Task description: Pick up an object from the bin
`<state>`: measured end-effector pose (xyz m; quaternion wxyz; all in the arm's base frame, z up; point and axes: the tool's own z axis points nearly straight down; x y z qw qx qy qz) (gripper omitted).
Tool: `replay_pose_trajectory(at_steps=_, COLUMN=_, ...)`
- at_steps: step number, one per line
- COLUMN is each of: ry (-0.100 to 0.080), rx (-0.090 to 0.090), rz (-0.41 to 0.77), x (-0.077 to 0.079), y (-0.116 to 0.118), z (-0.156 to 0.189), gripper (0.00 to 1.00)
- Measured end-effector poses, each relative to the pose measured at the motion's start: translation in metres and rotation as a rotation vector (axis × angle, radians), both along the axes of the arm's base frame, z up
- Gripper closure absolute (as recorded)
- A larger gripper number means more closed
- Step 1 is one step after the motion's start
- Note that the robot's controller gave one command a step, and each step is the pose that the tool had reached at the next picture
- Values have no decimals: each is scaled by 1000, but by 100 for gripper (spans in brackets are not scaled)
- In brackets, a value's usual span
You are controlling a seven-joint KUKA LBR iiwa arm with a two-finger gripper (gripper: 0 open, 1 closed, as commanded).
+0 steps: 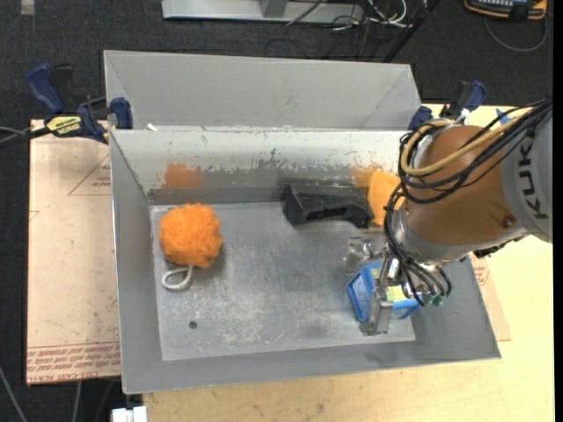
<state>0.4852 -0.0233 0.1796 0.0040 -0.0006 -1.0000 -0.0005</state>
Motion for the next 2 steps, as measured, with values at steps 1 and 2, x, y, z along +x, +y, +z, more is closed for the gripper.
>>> replay_pose_trajectory(at_steps=1, ry=-8, rx=0, rz=1, x=2, y=0, z=4, gripper=0)
replay_pose_trajectory(at_steps=2, ry=-8, rx=2, rz=72, x=12, y=-36, z=-17, gripper=0)
